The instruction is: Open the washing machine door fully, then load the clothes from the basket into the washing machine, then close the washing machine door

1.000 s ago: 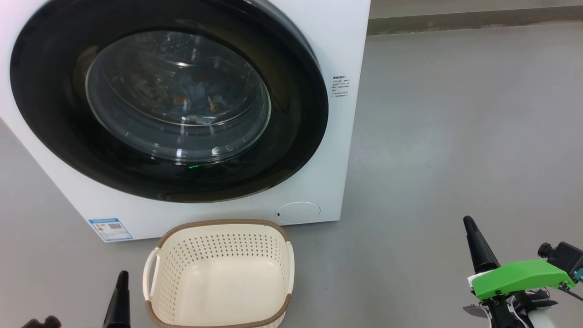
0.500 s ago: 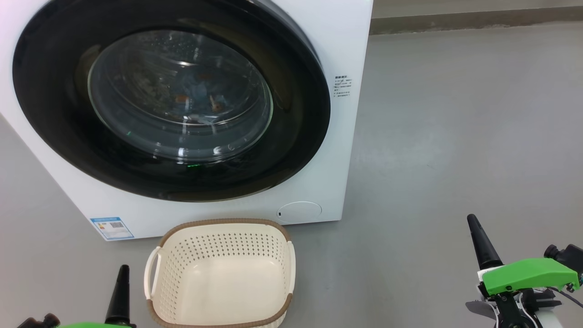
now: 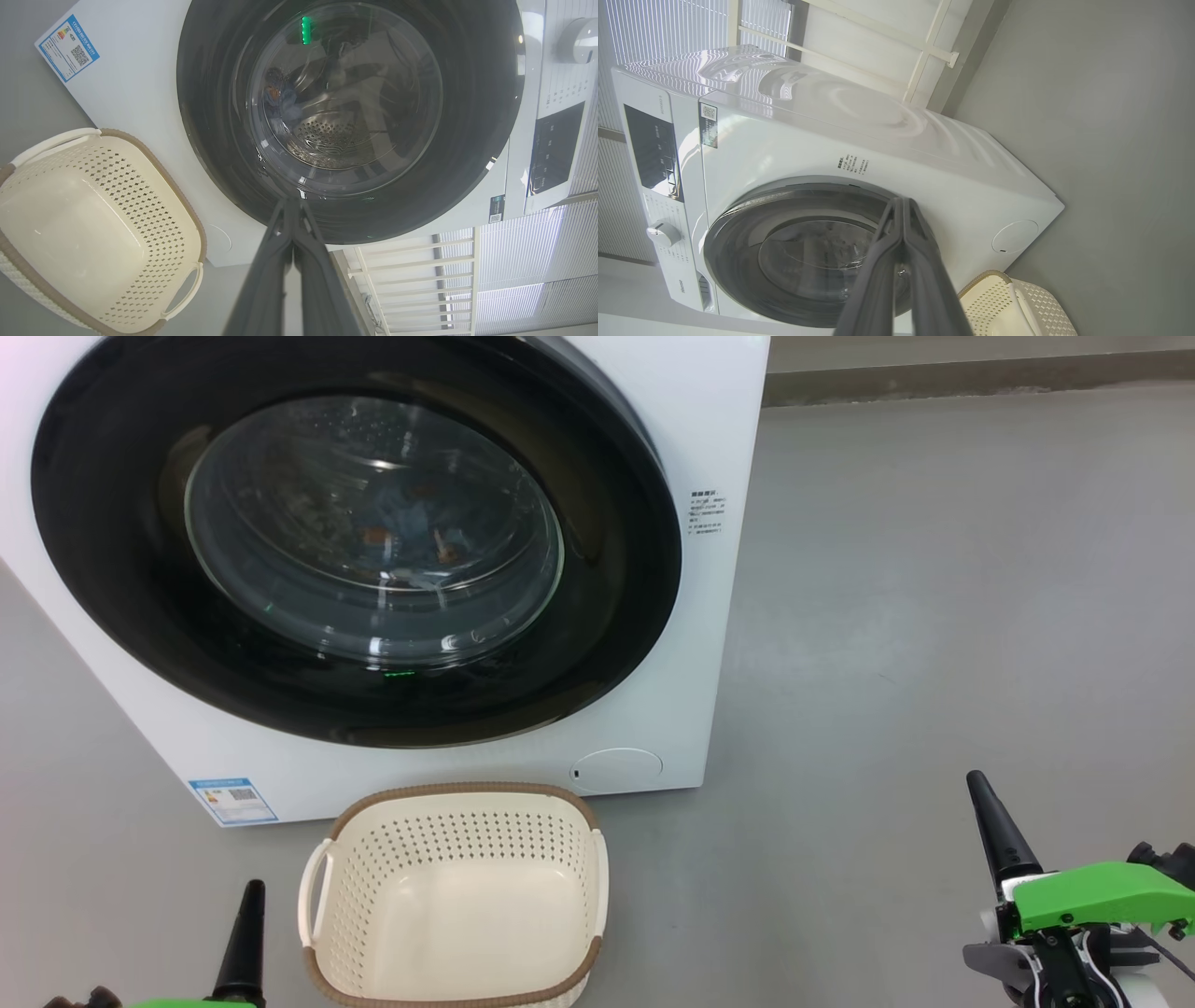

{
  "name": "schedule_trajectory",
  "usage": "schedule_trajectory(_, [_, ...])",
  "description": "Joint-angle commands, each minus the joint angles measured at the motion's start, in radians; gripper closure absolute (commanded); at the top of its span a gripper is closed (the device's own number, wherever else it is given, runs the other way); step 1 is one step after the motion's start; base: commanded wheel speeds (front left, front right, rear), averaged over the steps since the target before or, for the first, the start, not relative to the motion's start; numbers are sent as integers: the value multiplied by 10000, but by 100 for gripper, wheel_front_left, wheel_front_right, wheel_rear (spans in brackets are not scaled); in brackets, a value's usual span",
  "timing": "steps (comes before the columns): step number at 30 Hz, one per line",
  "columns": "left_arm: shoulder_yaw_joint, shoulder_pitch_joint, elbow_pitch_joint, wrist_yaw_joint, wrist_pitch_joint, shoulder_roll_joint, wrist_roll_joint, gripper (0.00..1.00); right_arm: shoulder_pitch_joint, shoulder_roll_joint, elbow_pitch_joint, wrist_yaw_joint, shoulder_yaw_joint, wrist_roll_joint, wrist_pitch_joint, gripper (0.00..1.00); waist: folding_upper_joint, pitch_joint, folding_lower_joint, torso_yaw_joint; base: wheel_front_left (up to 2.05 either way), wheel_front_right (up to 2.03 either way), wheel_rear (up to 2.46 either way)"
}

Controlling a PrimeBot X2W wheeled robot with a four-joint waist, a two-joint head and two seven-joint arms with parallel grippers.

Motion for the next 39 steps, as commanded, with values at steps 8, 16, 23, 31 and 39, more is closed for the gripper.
schedule_trajectory(8, [480,-565,-303,-110,284,-60,-724,100,-90,-10,-406,15,-151,872,296,100,-1,4,-1,31,0,0,0])
schedule_trajectory(16, [656,-624,-314,-145,513,-186,-1334,100,-63,55,-495,10,-349,1613,532,100,-1,8,-1,61,0,0,0])
schedule_trajectory(23, [811,-675,-325,-176,715,-297,-1870,100,-39,112,-573,6,-523,2264,739,100,-1,12,-1,89,0,0,0])
schedule_trajectory(31, [955,-722,-334,-205,901,-399,-2365,100,-17,164,-644,2,-683,2866,931,100,-1,15,-1,114,0,0,0])
schedule_trajectory(39, [955,-722,-335,-205,901,-399,-2365,100,-17,164,-644,2,-684,2865,931,100,-1,15,-1,114,0,0,0])
